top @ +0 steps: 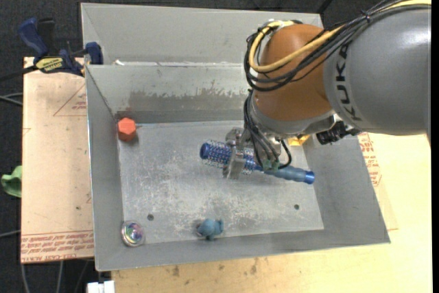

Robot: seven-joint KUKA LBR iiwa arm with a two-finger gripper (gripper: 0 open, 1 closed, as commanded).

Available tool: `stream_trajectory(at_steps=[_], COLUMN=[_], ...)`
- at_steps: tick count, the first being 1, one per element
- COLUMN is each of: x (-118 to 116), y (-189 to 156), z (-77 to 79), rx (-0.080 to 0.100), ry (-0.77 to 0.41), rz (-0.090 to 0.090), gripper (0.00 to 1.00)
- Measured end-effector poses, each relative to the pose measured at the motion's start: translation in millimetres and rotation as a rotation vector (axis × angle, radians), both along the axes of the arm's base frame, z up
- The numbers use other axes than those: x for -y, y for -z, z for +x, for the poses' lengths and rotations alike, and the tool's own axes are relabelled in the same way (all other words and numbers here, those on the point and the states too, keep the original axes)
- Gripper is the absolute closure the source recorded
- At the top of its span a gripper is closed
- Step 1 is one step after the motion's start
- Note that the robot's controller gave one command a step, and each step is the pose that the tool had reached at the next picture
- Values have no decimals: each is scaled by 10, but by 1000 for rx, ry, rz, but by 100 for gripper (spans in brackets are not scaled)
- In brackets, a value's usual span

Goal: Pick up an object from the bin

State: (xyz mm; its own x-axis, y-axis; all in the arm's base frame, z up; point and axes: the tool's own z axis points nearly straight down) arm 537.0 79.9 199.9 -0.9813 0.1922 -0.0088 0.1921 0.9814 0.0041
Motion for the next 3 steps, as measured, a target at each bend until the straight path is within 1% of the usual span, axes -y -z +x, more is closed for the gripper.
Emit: stream_trajectory(at_steps=[1,2,3], x=[3,54,53], y=[42,1317,1287], z=[-16,-486,-476], rx=[-8,-13,-12], ry=[0,-147,-147], rz=[-2,-2,-1], gripper=[0,0,100])
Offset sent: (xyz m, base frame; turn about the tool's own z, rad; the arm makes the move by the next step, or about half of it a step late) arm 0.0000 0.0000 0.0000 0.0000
